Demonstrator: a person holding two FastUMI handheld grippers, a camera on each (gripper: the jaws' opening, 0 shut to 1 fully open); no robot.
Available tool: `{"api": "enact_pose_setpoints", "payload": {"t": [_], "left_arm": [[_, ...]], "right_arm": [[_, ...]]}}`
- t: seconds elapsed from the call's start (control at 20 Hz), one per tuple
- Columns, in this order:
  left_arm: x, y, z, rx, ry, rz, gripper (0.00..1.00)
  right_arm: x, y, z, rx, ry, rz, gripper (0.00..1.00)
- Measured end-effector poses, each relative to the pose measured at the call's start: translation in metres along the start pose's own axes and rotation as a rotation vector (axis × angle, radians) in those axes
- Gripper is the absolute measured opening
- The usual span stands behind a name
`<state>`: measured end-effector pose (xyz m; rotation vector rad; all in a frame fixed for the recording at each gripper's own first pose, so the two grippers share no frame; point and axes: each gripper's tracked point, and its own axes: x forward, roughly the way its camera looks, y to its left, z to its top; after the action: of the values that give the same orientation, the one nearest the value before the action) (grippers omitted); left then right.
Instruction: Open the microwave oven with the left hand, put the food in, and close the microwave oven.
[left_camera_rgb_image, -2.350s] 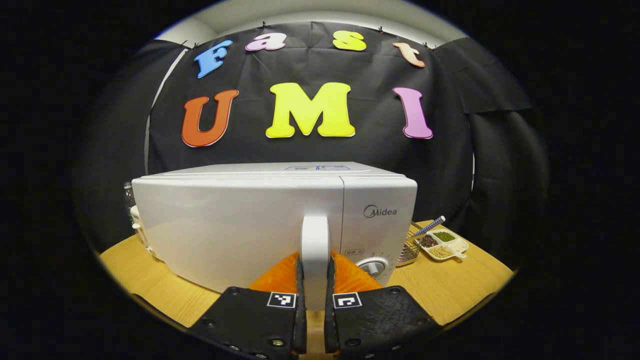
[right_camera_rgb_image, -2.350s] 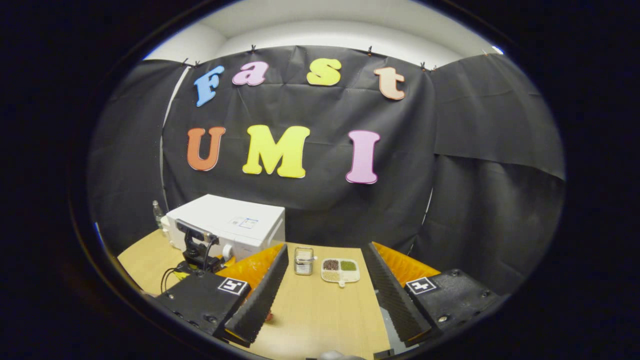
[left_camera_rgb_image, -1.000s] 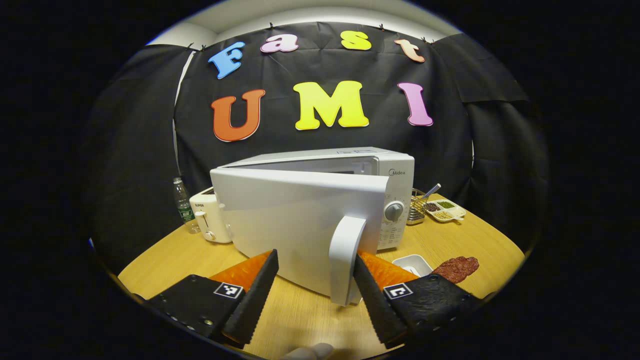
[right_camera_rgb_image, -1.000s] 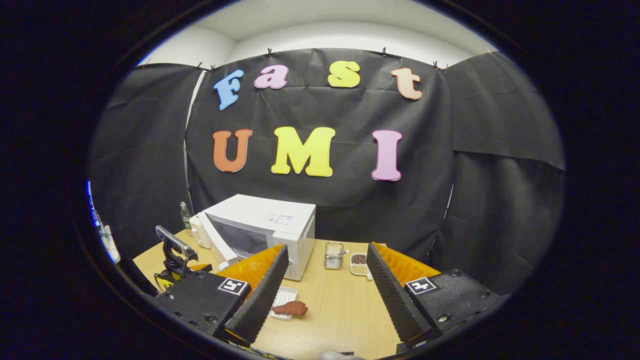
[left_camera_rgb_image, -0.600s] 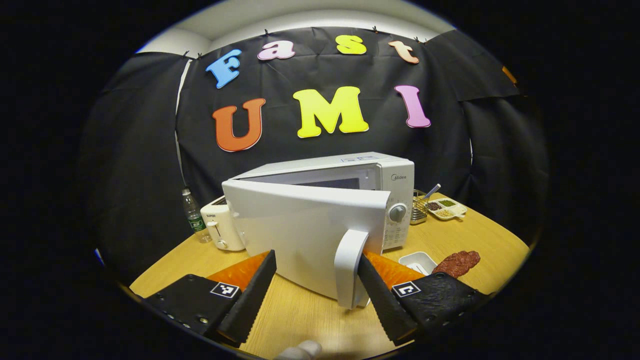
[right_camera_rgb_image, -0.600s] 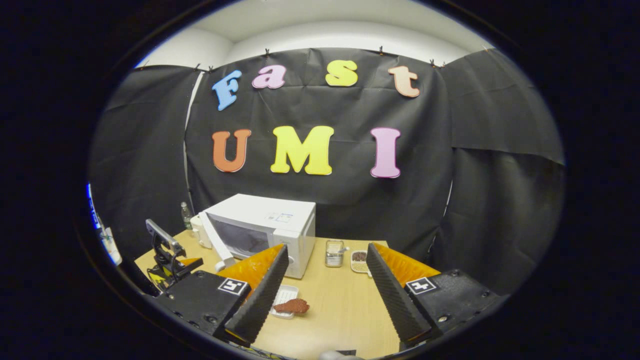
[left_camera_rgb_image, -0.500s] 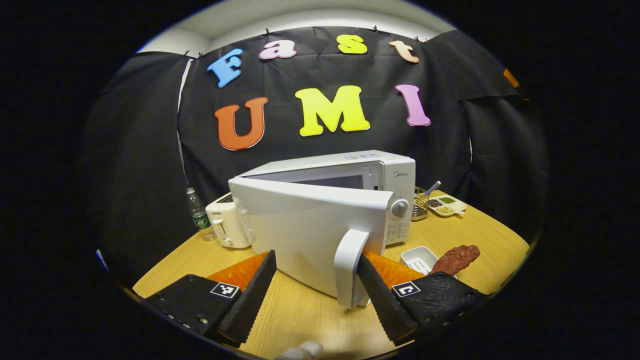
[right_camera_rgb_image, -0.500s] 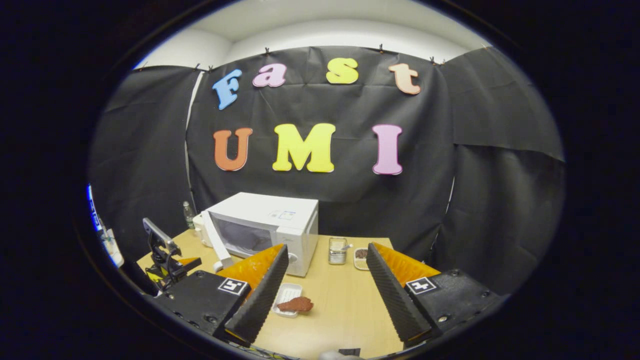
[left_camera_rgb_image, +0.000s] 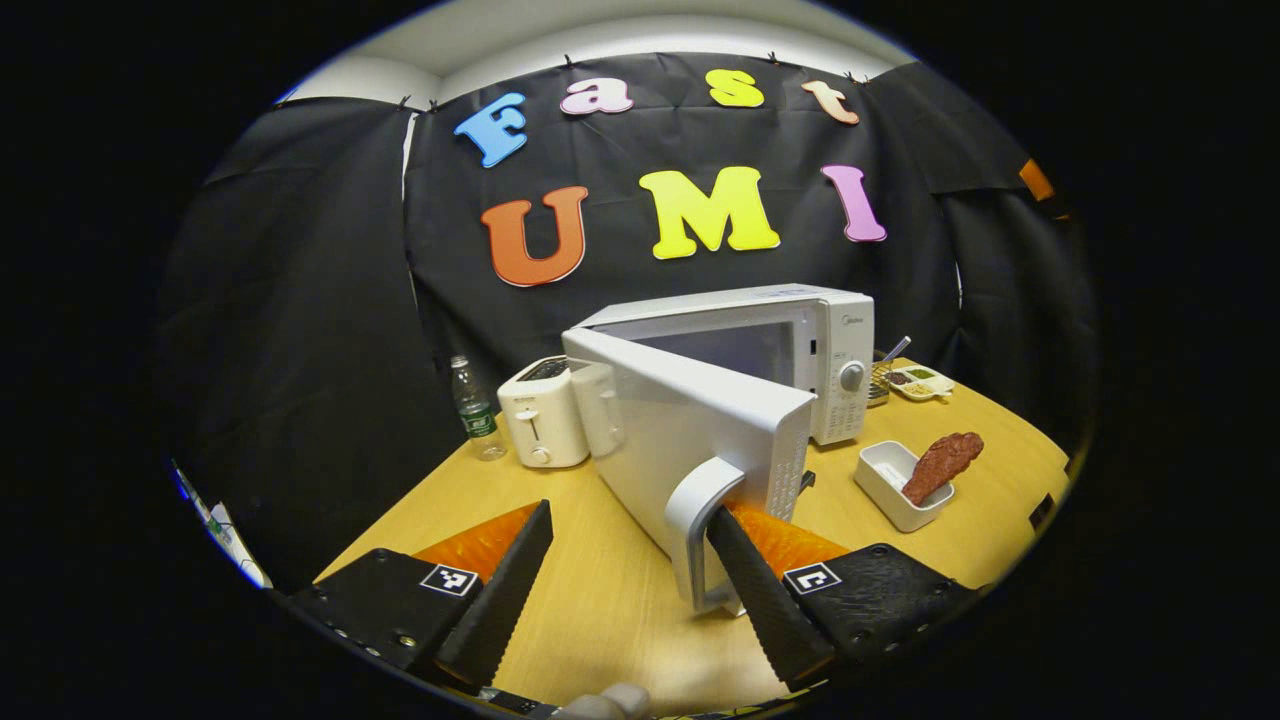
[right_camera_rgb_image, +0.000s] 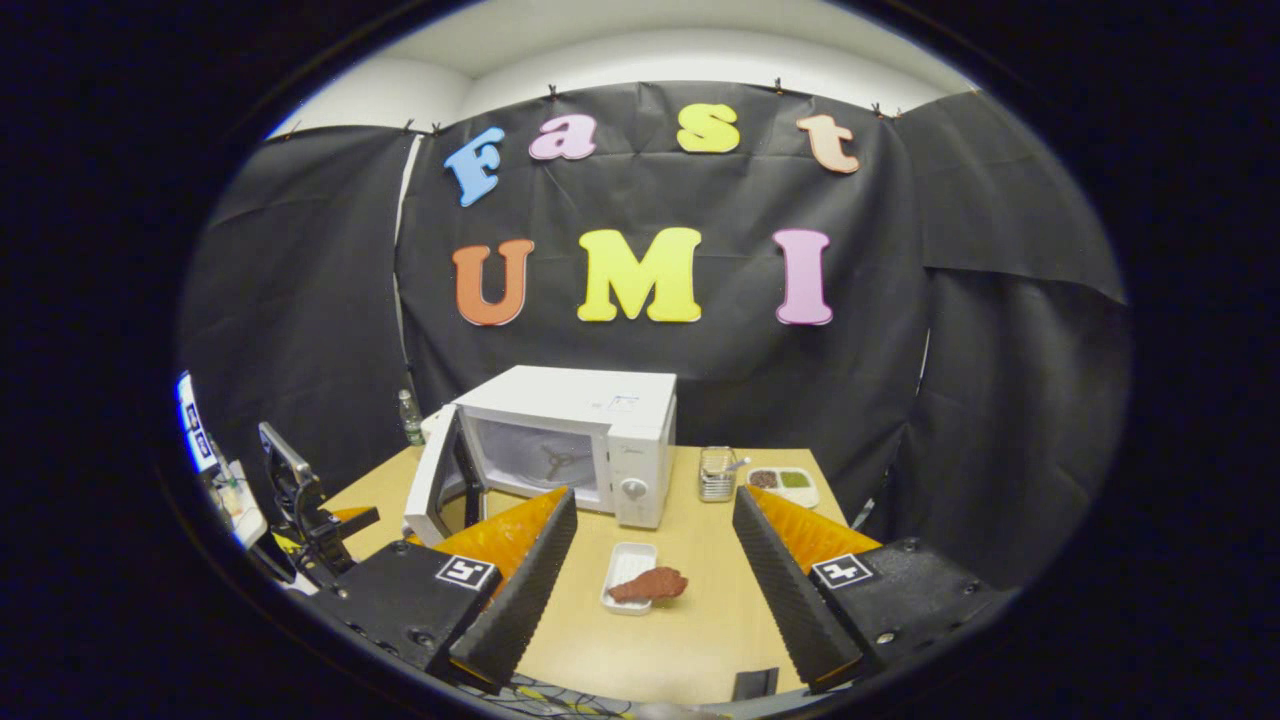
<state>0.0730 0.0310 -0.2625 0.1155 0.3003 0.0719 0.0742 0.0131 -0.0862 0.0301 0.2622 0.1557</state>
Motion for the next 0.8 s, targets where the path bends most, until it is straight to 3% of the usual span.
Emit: {"api": "enact_pose_setpoints", "payload": {"t": [0.45,0.6,0.8], "left_arm": [[-0.028,0.091,-0.022,0.01,0.006,0.059,0.95],[-0.042,0.125,-0.03,-0.014,0.032,0.119,0.95],[-0.061,0.137,-0.022,0.016,0.011,0.144,0.95]], "right_arm": [[-0.014,0.064,-0.024,-0.014,0.01,0.014,1.0],[-0.007,0.068,-0.034,-0.023,0.022,0.019,1.0],[0.012,0.058,-0.046,0.0,0.021,0.019,1.0]]}}
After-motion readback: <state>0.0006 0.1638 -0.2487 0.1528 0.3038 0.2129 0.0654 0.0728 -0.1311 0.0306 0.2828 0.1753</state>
